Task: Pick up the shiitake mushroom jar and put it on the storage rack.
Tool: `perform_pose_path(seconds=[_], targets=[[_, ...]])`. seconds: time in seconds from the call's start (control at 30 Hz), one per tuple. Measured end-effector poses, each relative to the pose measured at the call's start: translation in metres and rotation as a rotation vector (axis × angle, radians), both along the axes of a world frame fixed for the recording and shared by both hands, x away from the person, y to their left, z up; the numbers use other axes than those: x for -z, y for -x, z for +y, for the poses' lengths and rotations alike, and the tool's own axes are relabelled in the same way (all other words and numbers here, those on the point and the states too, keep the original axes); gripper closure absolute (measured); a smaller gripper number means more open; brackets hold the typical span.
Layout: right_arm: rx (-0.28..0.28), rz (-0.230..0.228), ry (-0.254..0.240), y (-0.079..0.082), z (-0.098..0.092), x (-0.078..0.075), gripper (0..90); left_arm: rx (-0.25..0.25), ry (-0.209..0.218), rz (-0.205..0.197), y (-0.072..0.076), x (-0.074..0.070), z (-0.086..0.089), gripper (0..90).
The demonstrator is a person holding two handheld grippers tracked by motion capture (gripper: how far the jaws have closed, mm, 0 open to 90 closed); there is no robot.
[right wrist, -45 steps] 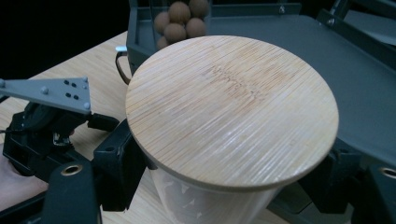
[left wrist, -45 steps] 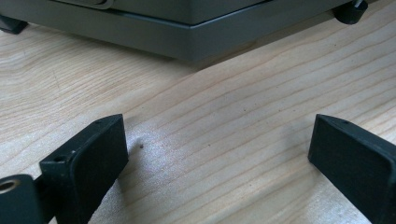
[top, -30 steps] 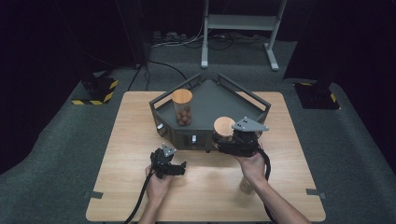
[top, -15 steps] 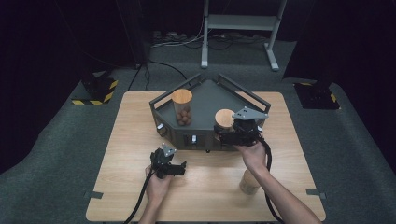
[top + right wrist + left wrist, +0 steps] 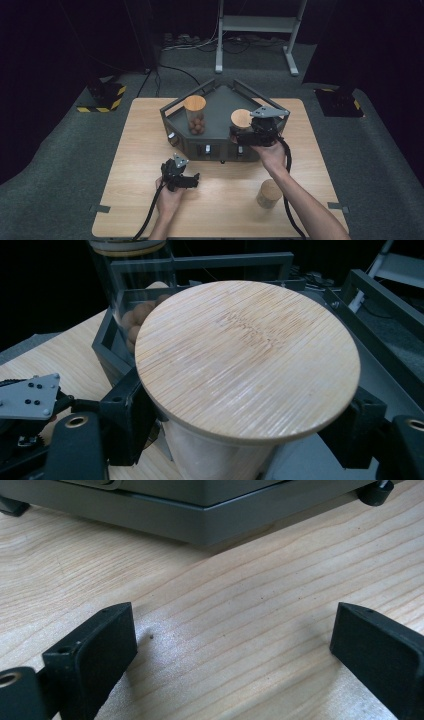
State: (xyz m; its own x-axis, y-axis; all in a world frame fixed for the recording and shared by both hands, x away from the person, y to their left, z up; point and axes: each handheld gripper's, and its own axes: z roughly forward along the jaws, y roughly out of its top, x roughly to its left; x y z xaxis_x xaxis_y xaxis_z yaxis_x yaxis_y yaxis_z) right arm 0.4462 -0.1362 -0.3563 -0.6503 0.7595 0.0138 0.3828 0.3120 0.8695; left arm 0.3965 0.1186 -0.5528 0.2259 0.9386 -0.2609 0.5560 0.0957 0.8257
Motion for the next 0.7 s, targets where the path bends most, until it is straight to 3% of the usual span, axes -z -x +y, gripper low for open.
perform_pose_path(seconds=[0.33, 0.7], targets=[[-0.022, -0.02, 0.034, -0.015, 0.001, -0.005, 25.5, -0.001, 0.001, -0.001, 0.0, 0.0, 0.0, 4.6], [-0.046, -0.006, 0.044, -0.03, 0.009, -0.009, 25.6, 0.0, 0.0, 0.0, 0.0, 0.0, 0.0, 4.6]])
